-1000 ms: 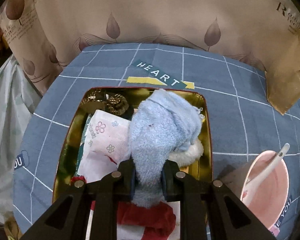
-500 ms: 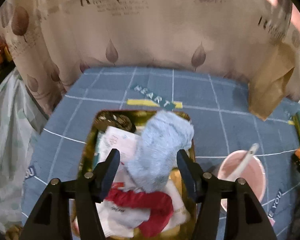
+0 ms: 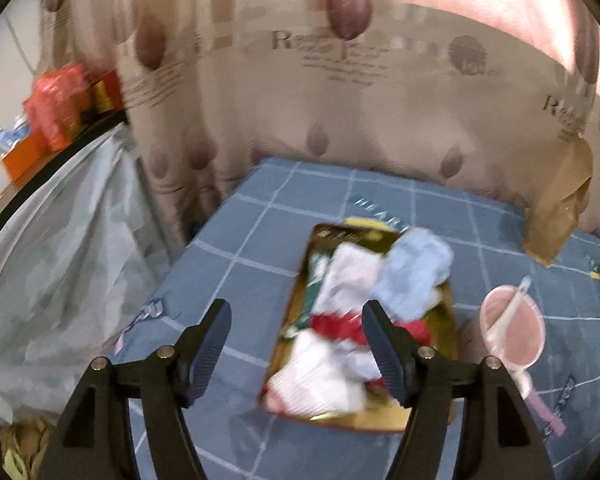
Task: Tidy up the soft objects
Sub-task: 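Carry the blue towel to the tin tray and release it with the left tool, then carry the orange toy figure to the tray and release it with the right tool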
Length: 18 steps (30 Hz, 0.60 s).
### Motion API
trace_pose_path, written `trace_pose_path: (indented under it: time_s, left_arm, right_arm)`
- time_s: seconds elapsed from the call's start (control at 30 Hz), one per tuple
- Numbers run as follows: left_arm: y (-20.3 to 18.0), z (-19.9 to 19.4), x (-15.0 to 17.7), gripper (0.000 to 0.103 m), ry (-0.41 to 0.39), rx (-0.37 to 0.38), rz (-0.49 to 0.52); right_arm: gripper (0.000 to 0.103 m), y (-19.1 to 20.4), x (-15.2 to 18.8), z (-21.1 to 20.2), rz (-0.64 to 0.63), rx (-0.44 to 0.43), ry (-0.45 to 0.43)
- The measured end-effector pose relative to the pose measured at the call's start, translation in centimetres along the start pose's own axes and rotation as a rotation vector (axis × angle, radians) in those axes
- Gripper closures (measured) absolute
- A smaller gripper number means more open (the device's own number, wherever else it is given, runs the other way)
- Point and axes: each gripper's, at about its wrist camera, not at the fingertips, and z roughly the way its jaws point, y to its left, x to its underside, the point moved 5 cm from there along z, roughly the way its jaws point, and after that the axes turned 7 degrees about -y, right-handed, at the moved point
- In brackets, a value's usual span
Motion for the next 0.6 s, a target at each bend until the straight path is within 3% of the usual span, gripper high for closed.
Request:
trace_pose_path:
  time_s: [0.27,0.4,0.6]
  left_arm:
    - [4.4,-0.2,3.2,0.033,0.031,-0.101,-0.047]
    - [5.4,-0.5,3.7,0.033,0.020,-0.125,-0.066]
    - [5.9,-0.8,3.7,0.033,0.009,-0.121,-0.084]
  right_arm:
    - [0.036,17.8,-1.2,0.5,-0.248,-0.285,0.006]
    - [0.036,23.6,-0.3,1.6,-0.315,-0.345,0.046]
    - [0.036,27.0,1.3,4.5,-0.331,-0.351,0.134]
